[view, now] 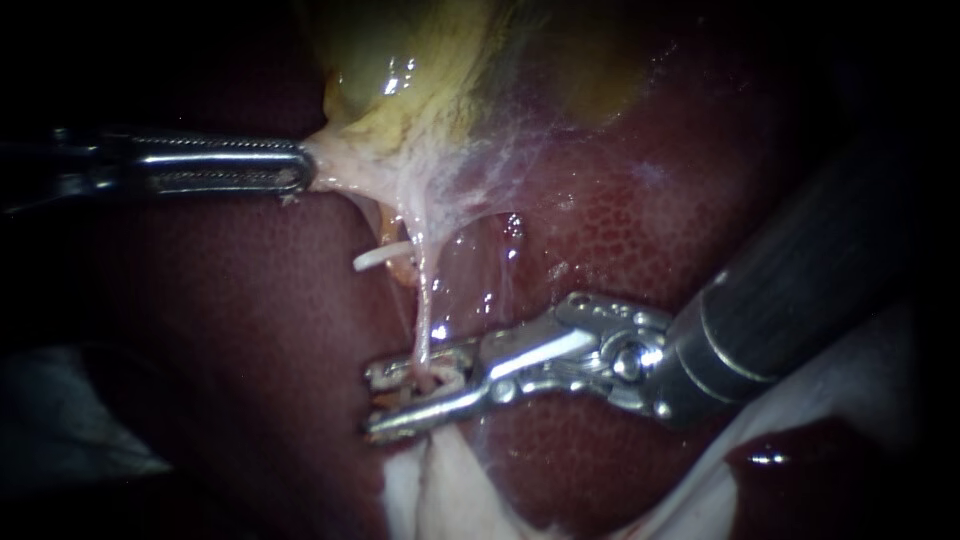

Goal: Clipping first clip right tube

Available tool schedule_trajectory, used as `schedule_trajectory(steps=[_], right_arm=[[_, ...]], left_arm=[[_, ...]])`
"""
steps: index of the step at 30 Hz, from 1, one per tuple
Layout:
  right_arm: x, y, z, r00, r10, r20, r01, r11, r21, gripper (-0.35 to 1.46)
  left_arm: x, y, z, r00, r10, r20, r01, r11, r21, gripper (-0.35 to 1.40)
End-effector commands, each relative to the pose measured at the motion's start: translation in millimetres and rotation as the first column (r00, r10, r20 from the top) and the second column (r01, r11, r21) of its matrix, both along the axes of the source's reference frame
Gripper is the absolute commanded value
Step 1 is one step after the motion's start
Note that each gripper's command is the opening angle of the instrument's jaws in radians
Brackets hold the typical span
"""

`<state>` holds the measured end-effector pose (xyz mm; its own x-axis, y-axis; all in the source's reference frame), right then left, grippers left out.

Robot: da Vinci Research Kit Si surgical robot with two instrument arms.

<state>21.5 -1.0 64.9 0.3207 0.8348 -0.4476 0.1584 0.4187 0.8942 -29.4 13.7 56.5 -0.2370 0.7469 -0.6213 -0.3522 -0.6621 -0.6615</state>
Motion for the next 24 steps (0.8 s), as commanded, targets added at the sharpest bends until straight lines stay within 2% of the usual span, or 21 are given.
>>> schedule_trajectory(steps=[1, 6, 8, 9, 24], right_arm=[[-0.3, 0.0, 0.0, 1.0, -0.001, 0.001, 0.001, 1.0, 0.0, 0.13], [-0.6, -0.1, 0.0, 1.0, -0.003, 0.0, 0.003, 1.0, 0.0, -0.13], [-0.7, -0.1, 0.0, 1.0, -0.003, 0.006, 0.003, 1.0, 0.016, -0.33], [-0.8, -0.1, 0.0, 1.0, -0.004, 0.005, 0.004, 1.0, 0.016, -0.35], [-1.3, -0.4, 0.1, 1.0, -0.007, 0.004, 0.007, 1.0, 0.015, -0.35]], left_arm=[[0.0, 0.0, 0.0, 1.0, 0.0, 0.0, 0.0, 1.0, 0.0, -0.35], [0.0, 0.0, 0.0, 1.0, 0.0, 0.0, 0.0, 1.0, 0.0, -0.35], [0.0, 0.0, 0.0, 1.0, 0.0, 0.0, 0.0, 1.0, 0.0, -0.35], [0.0, 0.0, 0.0, 1.0, 0.0, 0.0, 0.0, 1.0, 0.0, -0.35], [0.0, 0.0, 0.0, 1.0, 0.0, 0.0, 0.0, 1.0, 0.0, -0.35]])
